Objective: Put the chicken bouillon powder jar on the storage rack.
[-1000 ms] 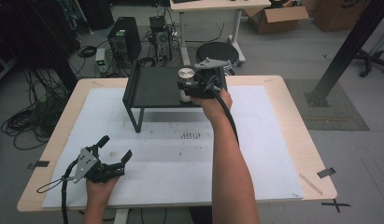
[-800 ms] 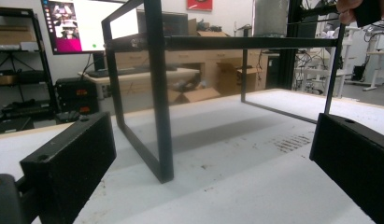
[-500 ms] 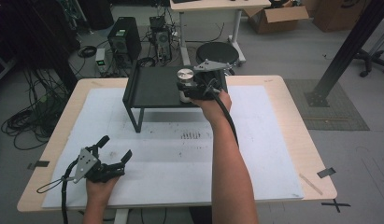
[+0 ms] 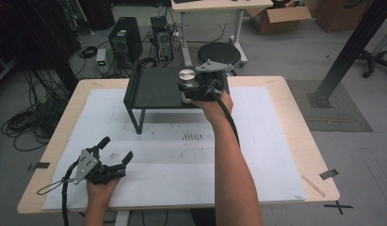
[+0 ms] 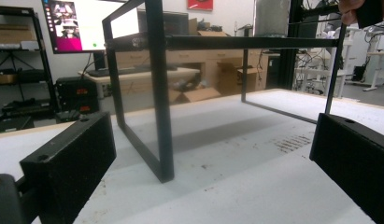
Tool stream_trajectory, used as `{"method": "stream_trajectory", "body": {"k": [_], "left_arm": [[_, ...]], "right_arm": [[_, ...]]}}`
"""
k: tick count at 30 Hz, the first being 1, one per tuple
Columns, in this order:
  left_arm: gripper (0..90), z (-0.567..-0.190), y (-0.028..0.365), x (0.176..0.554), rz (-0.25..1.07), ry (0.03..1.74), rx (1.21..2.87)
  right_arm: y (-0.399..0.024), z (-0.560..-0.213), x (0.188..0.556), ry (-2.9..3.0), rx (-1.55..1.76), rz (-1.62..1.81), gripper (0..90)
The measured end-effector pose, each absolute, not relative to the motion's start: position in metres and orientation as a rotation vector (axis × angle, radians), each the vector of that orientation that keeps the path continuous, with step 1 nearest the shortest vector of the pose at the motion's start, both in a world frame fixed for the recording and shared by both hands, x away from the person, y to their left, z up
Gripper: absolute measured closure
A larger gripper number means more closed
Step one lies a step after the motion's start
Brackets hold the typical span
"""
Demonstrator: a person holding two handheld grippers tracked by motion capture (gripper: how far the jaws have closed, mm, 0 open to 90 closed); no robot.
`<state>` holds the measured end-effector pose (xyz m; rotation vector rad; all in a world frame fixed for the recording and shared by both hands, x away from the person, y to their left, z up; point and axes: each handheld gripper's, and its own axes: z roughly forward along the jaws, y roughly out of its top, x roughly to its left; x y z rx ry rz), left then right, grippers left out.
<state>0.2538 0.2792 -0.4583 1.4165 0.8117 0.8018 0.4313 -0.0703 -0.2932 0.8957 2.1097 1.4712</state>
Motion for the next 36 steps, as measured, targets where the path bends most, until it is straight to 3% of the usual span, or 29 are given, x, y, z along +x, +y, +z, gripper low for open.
{"method": "stream_trajectory", "body": {"k": [36], "left_arm": [[0.7,-0.458,0.28,0.253,0.804,0.81,1.413]], "right_arm": [[-0.096,-0.293,0.388,2.066,0.856,1.568,9.5]]}}
